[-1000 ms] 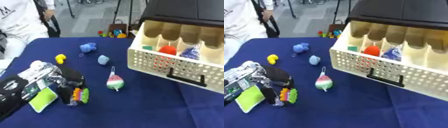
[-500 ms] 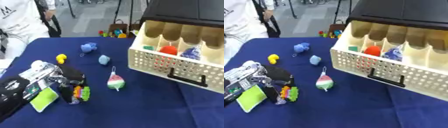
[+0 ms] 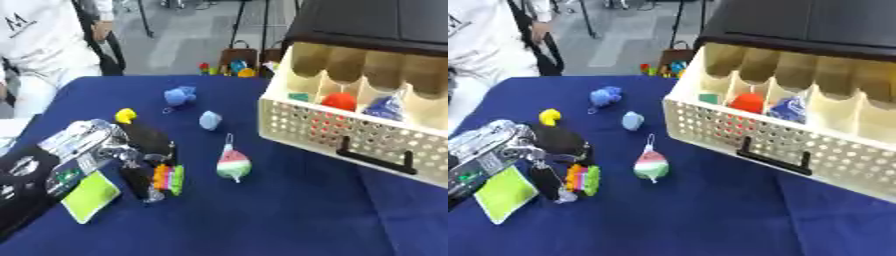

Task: Pick up objects from table and place into drawer.

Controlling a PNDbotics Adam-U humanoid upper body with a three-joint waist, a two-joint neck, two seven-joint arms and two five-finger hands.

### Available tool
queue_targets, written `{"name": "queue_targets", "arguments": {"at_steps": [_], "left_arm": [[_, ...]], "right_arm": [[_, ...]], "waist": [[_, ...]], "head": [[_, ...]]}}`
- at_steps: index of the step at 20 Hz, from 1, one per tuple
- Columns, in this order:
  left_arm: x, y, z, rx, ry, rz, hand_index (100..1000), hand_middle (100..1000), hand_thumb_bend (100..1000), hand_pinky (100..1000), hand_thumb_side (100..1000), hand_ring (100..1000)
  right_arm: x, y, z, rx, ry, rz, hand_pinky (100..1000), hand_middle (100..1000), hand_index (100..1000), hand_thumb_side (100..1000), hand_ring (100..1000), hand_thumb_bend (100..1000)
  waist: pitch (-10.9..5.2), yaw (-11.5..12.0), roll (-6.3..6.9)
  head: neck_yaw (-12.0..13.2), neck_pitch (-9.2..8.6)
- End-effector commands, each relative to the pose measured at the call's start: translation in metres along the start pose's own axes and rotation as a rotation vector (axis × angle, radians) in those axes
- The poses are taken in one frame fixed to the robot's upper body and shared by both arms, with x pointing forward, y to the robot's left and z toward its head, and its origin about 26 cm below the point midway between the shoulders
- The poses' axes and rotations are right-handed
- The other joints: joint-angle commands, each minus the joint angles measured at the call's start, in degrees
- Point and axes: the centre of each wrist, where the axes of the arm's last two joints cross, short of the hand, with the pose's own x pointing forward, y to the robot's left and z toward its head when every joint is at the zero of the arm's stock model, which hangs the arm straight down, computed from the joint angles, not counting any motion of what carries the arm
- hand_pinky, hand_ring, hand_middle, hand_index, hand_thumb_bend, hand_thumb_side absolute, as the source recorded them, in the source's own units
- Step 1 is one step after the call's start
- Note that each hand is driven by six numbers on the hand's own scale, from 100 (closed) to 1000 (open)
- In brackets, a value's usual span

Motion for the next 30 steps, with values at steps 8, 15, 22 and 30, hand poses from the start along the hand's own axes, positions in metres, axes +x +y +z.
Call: {"name": "queue_targets", "arguments": {"at_steps": [8, 15, 22, 30], "left_arm": [[0.01, 0.056, 0.064, 0.152, 0.089, -0.088, 634, 455, 163, 372, 468, 542], [0.03, 0.1, 0.105, 0.38, 0.06, -0.098, 608, 429, 113, 356, 370, 528], [0.044, 0.13, 0.123, 0.496, 0.017, -0.138, 603, 425, 114, 352, 340, 526], [0.045, 0.159, 0.126, 0.594, -0.013, -0.134, 601, 420, 103, 343, 308, 522]], "right_arm": [[0.0, -0.003, -0.007, -0.008, -0.04, 0.003, 584, 633, 717, 799, 609, 100], [0.0, -0.003, -0.005, 0.003, -0.035, 0.007, 587, 635, 717, 803, 610, 100], [0.001, -0.002, -0.005, 0.013, -0.032, -0.001, 604, 643, 719, 805, 616, 100], [0.001, -0.001, -0.005, 0.02, -0.029, -0.013, 621, 658, 722, 807, 621, 100]], "waist": [[-1.69, 0.4, 0.0], [-2.42, 0.6, 0.27], [-3.57, 0.2, 0.56], [-5.21, -0.8, 1.01]], "head": [[-1.0, 0.67], [-2.8, 1.52], [-4.5, 2.55], [-5.2, 3.55]]}}
